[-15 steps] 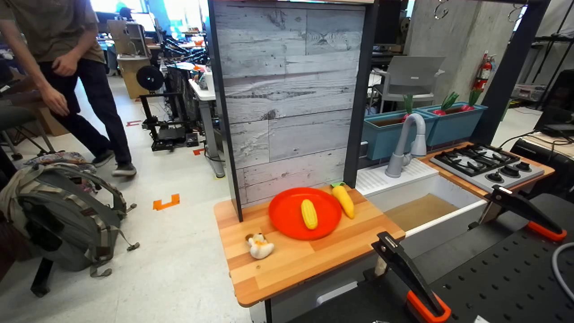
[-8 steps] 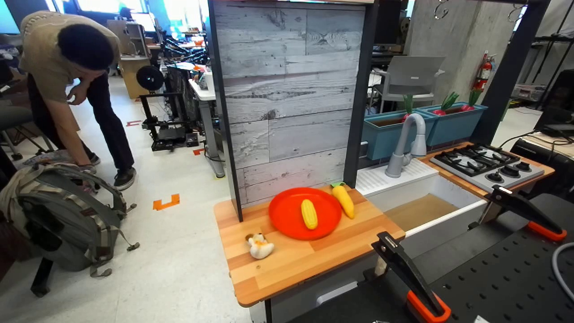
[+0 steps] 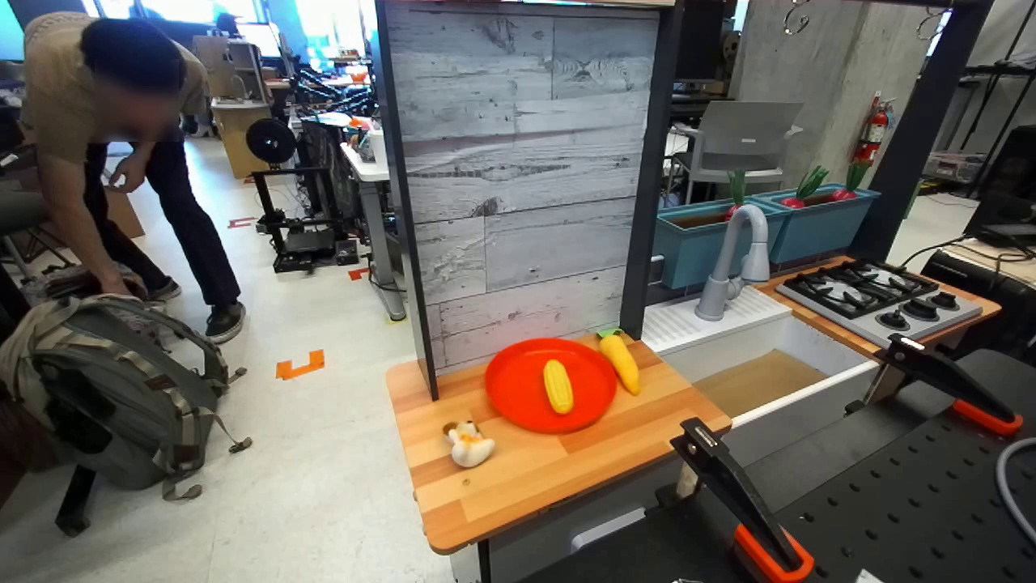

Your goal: Remove the yellow object from the orange plate.

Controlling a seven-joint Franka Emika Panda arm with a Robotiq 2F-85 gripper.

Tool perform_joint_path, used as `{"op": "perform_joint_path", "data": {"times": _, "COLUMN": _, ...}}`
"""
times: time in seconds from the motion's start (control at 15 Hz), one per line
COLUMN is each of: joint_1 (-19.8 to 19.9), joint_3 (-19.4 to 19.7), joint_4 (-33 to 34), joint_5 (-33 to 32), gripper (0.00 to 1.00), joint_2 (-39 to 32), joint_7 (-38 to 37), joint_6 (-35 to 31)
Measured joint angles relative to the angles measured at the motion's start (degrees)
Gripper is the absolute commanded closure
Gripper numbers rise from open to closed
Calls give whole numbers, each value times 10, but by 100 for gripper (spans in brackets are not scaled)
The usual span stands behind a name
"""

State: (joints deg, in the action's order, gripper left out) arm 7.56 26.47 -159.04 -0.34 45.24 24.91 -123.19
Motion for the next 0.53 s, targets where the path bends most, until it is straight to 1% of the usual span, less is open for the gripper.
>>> {"op": "perform_joint_path", "data": {"times": 0.33, "joint_1": 0, "joint_3": -1, "joint_4": 0, "joint_5": 2, "gripper": 0, "joint_2": -1, "joint_7": 0, "joint_6": 0}}
{"op": "perform_joint_path", "data": {"times": 0.53, "joint_1": -4, "joint_3": -8, "joint_4": 0, "joint_5": 16, "gripper": 0, "joint_2": -13, "joint_7": -3, "joint_6": -7}}
